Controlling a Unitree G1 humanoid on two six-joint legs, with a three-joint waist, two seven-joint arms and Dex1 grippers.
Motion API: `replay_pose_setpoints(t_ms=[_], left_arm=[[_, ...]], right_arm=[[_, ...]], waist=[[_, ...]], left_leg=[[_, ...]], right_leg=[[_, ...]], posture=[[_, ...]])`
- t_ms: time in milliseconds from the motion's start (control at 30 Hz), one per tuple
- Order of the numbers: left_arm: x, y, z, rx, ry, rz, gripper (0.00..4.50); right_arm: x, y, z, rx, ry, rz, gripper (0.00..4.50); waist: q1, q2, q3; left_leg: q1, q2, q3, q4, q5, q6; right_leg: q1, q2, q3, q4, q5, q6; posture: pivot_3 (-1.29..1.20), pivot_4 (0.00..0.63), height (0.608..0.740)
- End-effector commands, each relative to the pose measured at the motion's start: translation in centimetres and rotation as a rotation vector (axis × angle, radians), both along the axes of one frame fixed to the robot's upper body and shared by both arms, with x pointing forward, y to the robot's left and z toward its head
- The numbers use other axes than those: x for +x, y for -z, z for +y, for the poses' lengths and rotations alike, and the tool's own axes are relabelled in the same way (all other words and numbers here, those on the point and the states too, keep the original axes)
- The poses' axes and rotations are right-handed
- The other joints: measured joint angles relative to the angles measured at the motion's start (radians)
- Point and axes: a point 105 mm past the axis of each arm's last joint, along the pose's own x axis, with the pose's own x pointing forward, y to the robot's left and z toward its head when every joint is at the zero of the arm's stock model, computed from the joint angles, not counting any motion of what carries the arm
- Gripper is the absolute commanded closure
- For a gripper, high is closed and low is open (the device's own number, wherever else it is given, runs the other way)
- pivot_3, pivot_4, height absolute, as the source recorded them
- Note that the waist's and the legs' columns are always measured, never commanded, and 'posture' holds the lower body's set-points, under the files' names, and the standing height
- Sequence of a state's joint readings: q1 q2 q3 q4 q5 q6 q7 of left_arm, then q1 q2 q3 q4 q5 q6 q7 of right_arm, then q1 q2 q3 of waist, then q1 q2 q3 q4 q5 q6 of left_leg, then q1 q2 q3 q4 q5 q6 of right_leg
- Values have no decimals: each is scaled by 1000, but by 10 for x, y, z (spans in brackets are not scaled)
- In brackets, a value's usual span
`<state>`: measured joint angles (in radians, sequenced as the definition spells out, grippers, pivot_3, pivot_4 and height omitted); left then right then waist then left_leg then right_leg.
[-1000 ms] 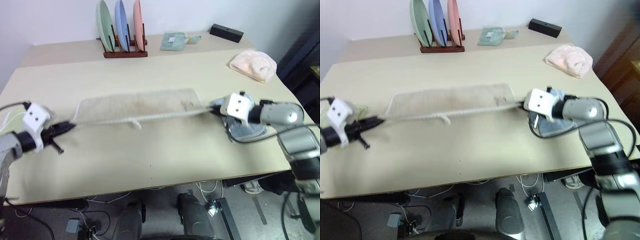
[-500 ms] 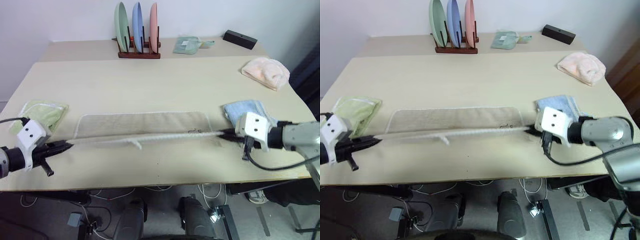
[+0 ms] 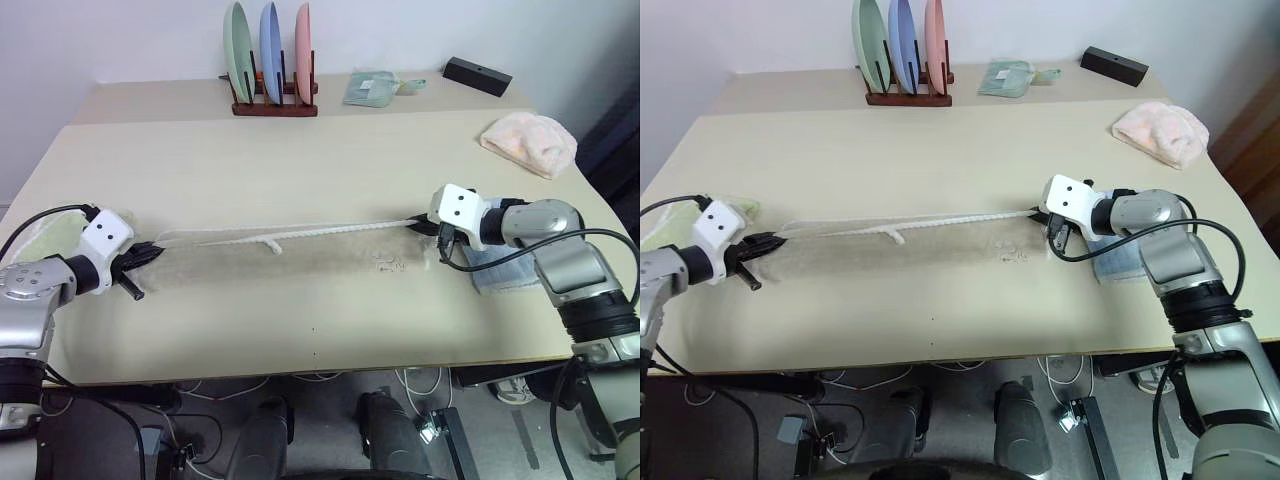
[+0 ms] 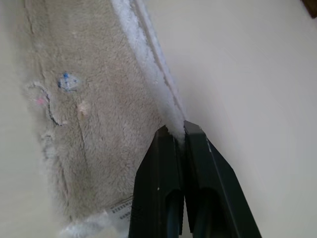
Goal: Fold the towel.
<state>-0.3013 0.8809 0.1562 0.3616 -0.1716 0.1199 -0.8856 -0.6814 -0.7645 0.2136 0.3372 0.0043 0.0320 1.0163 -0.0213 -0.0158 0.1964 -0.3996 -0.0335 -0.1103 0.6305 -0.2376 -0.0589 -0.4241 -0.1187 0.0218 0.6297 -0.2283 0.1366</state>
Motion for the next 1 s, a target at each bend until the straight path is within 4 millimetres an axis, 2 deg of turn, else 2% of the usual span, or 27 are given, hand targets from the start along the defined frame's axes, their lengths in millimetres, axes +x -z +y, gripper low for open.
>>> replay_pose_setpoints(t_ms=[33, 700, 733, 767, 833, 1000], left_arm=[[6, -3, 14, 30, -74, -31, 4500], [20, -5, 7, -2, -64, -39, 4500], [20, -5, 7, -4, -65, -38, 3889], [20, -5, 8, -15, -70, -33, 3593], [20, -5, 8, -24, -75, -28, 2589], [21, -10, 16, -14, -126, -67, 56]], right_arm=[[10, -7, -9, -10, 30, -45, 4478], [12, 0, -18, -7, 52, -37, 4478], [13, 0, -17, 0, 54, -36, 4500], [14, -2, -17, 9, 63, -39, 4211], [15, -4, -18, 22, 77, -43, 3553], [20, -15, -23, 25, 114, -118, 1116]], waist=[[0, 0, 0], [0, 0, 0], [0, 0, 0], [-1, 0, 0], [-3, 0, 0], [-2, 0, 0]], left_leg=[[0, 0, 0, 0, 0, 0], [0, 0, 0, 0, 0, 0], [0, 0, 0, 0, 0, 0], [0, 0, 0, 0, 0, 0], [0, 0, 0, 0, 0, 0], [0, 0, 0, 0, 0, 0]], right_leg=[[0, 0, 0, 0, 0, 0], [0, 0, 0, 1, 0, 0], [0, 0, 0, 1, 0, 0], [0, 0, 0, 1, 0, 0], [0, 0, 0, 1, 0, 0], [0, 0, 0, 1, 0, 0]], posture=[[0, 150, 740], [0, 150, 740], [0, 150, 740], [0, 150, 740], [0, 150, 740], [0, 150, 740]])
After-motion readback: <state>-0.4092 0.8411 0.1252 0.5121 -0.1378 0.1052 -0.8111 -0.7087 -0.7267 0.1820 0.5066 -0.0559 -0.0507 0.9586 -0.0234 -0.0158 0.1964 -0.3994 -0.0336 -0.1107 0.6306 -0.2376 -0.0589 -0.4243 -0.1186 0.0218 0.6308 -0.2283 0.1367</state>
